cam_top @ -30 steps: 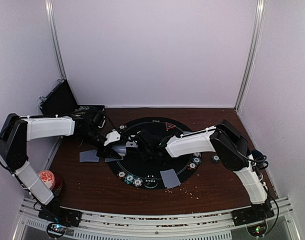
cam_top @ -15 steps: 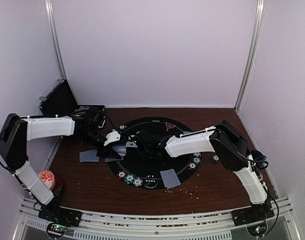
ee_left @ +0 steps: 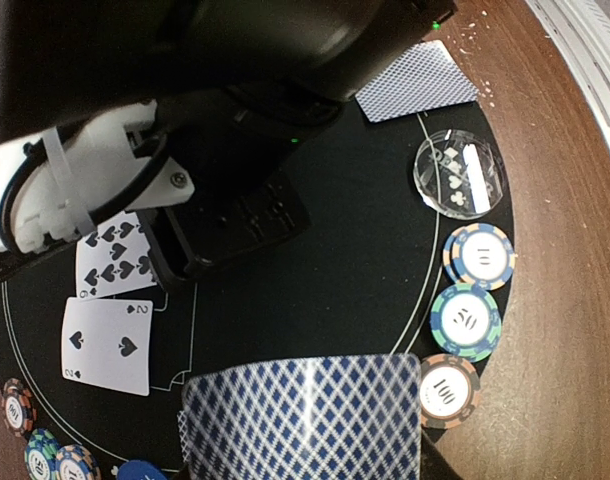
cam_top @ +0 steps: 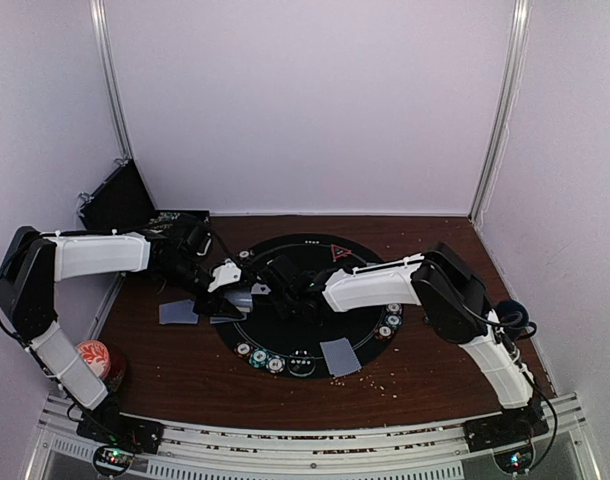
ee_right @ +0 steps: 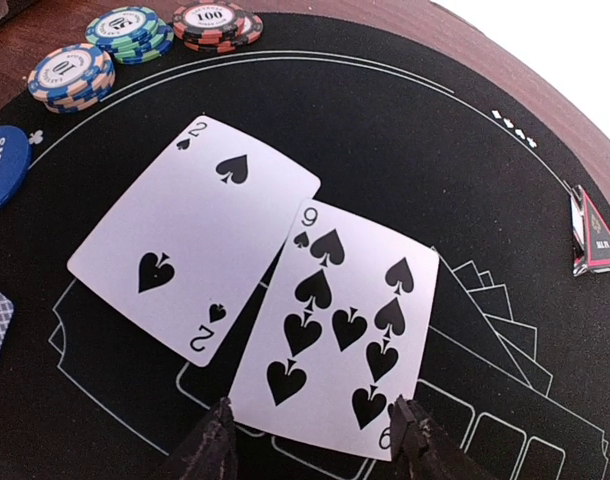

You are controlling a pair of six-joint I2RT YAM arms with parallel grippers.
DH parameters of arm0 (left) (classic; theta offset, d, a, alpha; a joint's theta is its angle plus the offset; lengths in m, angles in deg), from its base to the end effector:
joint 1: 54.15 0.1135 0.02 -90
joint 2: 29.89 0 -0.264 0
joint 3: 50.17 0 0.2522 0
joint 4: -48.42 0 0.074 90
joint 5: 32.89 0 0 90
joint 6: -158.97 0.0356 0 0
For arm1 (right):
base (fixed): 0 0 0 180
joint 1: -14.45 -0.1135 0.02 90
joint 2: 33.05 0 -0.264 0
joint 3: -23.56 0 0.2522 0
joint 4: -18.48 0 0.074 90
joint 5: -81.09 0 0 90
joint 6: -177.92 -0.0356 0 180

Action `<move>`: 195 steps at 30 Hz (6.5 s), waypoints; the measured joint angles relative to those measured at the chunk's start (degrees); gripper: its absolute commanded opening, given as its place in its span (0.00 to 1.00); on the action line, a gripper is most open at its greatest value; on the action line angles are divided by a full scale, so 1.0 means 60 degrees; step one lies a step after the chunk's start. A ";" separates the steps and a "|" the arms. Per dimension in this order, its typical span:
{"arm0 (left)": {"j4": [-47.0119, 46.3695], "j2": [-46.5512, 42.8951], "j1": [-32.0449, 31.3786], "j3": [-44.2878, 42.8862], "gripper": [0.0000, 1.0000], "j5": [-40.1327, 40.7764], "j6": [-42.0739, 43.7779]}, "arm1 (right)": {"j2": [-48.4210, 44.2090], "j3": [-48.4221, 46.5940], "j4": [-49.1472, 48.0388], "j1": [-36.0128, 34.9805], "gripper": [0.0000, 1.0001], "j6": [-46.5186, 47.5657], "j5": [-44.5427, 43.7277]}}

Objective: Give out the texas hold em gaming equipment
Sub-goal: Adjust the poker card in the community card area, then pick up the poker card from the face-down deck piles, then flop the poker card in the community card area.

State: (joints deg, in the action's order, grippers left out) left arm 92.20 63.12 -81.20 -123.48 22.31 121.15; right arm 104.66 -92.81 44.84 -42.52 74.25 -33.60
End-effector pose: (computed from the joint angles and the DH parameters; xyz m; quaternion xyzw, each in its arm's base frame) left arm 0.2734 -0.1624 0.1997 0.6451 0.6718 -0.2365 0.2770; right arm 0.2969 0.4293 0.1207 -0.2644 0.8753 0.0411 0.4029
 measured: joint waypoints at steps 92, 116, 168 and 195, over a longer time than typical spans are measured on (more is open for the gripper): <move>-0.0313 0.0055 -0.0171 0.0015 0.43 0.0142 0.0437 | -0.2663 0.3792 -0.5297 0.0379 0.23 -0.2215 0.8014; 0.0022 0.0073 -0.0182 0.0015 0.42 0.0000 0.0441 | -0.3501 0.5286 -0.6084 0.0630 0.00 -0.2816 0.9041; 0.0226 0.0135 -0.0182 0.0015 0.42 -0.0168 0.0437 | -0.1260 0.1821 0.0084 0.0142 0.00 -0.1308 -0.2448; 0.0226 0.0135 -0.0182 0.0015 0.42 -0.0168 0.0433 | -0.0710 0.1566 -0.0550 0.0120 0.27 -0.0663 -0.1202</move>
State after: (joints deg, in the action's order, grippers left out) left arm 93.55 63.93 -82.30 -123.39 21.30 123.75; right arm 100.39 -83.41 41.54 -41.79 70.27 -40.81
